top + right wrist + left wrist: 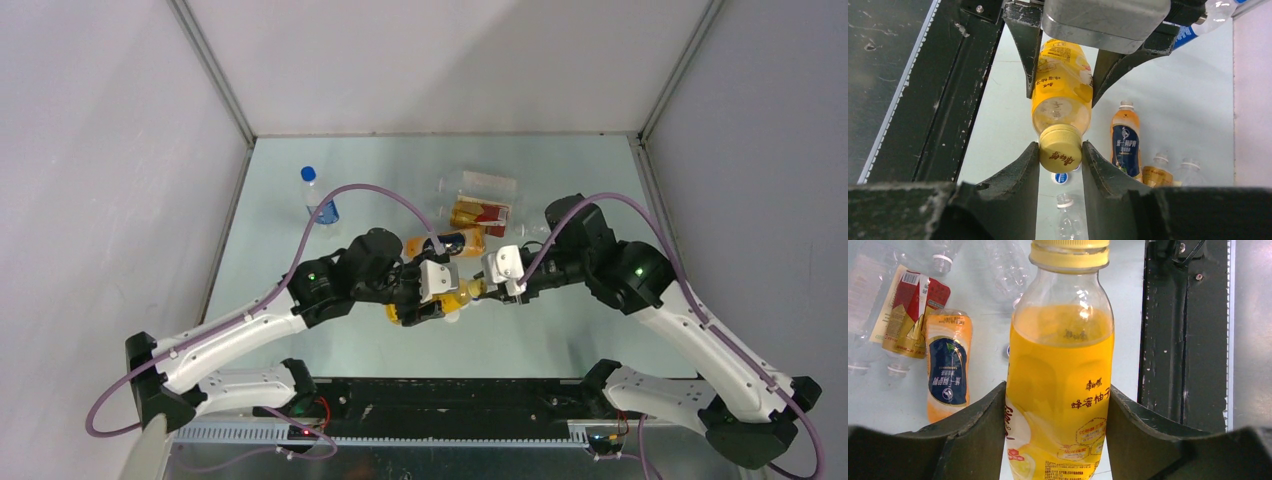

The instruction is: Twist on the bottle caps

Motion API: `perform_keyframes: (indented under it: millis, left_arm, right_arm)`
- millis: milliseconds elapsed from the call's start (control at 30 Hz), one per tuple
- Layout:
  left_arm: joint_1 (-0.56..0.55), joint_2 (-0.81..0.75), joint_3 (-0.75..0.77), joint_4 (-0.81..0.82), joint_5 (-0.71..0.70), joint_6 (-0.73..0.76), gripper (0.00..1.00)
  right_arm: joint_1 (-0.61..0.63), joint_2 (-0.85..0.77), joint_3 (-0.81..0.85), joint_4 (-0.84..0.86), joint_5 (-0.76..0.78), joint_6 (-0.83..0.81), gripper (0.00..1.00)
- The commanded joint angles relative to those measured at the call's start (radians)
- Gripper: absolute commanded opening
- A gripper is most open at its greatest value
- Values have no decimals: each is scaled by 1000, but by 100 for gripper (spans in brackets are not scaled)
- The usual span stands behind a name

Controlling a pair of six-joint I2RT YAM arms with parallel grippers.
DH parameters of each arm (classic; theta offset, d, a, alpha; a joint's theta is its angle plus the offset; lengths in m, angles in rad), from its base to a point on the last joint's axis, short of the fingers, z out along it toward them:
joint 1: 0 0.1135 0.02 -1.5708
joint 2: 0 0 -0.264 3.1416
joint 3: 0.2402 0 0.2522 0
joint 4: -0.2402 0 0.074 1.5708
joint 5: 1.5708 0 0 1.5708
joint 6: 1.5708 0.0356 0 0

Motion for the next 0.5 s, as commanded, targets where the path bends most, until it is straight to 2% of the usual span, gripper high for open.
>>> perform_keyframes:
  millis: [0,33,67,100,133,167,200,233,300,333,367,467]
  left_arm:
    - [5,-22,49,72,-42,-28,0]
    - [4,-28,46,93,-62,-29,0]
    - [-1,-30,37,119,-122,-30,0]
    - [-6,-36,33,130,-156,-26,0]
    - [-18,-45,18,159,-236,-12,0]
    - [-29,-50,9,179,-280,-5,0]
    - [-51,-61,-15,220,-388,10,0]
    - [-61,-66,-27,241,-433,26,0]
    - [-119,-79,-73,310,-622,67,0]
    - [-135,-83,-92,353,-665,82,0]
    - [-171,-82,-103,377,-766,121,0]
    - [-221,-59,-140,461,-916,188,0]
  right_arm:
    - [10,25,11,36,49,165,0]
    - [10,35,11,61,66,220,0]
    - [8,41,11,75,113,363,0]
    - [7,55,11,107,165,436,0]
    - [4,62,11,120,191,596,0]
    - [1,72,11,146,246,669,0]
    - [-4,77,11,155,276,825,0]
    - [-8,84,11,172,343,912,0]
    - [-38,93,11,183,378,1221,0]
    - [-68,102,11,184,379,1296,0]
    - [-81,107,11,184,368,1409,0]
    - [-117,126,11,177,361,1540,0]
